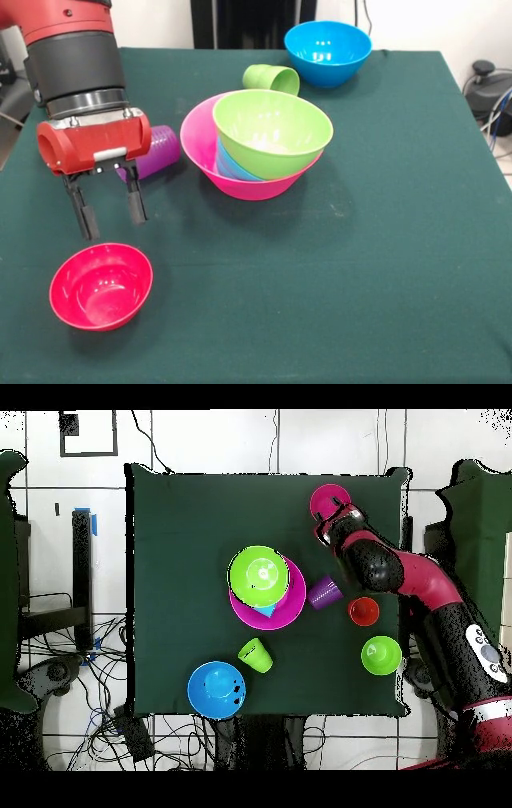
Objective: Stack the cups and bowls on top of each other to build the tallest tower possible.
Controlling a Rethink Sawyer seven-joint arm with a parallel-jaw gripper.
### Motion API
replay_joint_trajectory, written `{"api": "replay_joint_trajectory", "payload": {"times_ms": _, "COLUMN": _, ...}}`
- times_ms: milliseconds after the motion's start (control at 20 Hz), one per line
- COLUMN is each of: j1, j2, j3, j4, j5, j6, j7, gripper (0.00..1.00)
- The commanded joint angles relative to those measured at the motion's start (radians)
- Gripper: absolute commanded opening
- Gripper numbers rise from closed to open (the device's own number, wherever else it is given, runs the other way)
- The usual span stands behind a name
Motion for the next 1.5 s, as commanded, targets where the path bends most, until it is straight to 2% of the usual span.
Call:
{"api": "replay_joint_trajectory", "payload": {"times_ms": 50, "j1": 0.016, "j2": 0.088, "j3": -0.016, "j4": -0.002, "j5": -0.062, "j6": 0.004, "j7": 0.008, "gripper": 1.00}}
{"api": "replay_joint_trajectory", "payload": {"times_ms": 750, "j1": -0.018, "j2": 0.168, "j3": 0.029, "j4": -0.024, "j5": -0.074, "j6": 0.017, "j7": -0.045, "gripper": 1.00}}
{"api": "replay_joint_trajectory", "payload": {"times_ms": 1150, "j1": -0.031, "j2": 0.180, "j3": 0.048, "j4": -0.030, "j5": -0.074, "j6": 0.034, "j7": -0.065, "gripper": 1.00}}
{"api": "replay_joint_trajectory", "payload": {"times_ms": 1500, "j1": -0.057, "j2": 0.269, "j3": 0.090, "j4": -0.102, "j5": -0.057, "j6": 0.113, "j7": -0.176, "gripper": 1.00}}
